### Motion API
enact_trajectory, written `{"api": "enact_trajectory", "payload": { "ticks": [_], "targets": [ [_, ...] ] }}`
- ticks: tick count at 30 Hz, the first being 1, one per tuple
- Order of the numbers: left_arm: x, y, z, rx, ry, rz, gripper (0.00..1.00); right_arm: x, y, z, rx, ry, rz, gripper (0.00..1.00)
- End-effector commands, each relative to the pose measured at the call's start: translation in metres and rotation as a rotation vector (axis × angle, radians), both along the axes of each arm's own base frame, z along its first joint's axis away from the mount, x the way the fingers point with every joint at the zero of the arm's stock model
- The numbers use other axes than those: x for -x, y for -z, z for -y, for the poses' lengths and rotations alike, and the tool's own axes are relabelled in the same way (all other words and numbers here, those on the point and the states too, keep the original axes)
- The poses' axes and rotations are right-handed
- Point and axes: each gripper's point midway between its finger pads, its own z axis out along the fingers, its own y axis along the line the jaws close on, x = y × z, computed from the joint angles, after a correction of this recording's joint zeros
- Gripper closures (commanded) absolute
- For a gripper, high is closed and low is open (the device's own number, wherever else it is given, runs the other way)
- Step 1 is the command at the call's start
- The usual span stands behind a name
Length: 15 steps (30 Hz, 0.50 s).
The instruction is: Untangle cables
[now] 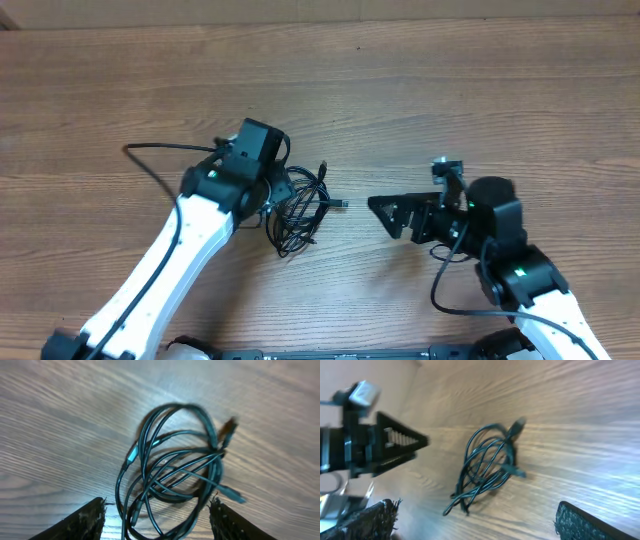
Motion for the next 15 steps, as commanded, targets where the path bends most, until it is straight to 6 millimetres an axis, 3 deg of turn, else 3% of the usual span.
{"api": "enact_trajectory", "payload": {
  "ticks": [1,10,15],
  "targets": [
    [0.004,-0.036,-0.012,-0.023,-0.001,0.128,0.32,-0.005,-0.028,0.019,0.001,0.062,0.106,0.0],
    [0.038,-0.083,-0.04,0.001,-0.051,0.31,0.28,-0.002,-0.065,0.044,-0.027,0.146,0.239,0.0],
    [0.06,-0.079,-0.045,0.056,-0.068,0.342,0.22,-0.001,-0.064,0.044,-0.026,0.146,0.235,0.0]
  ]
}}
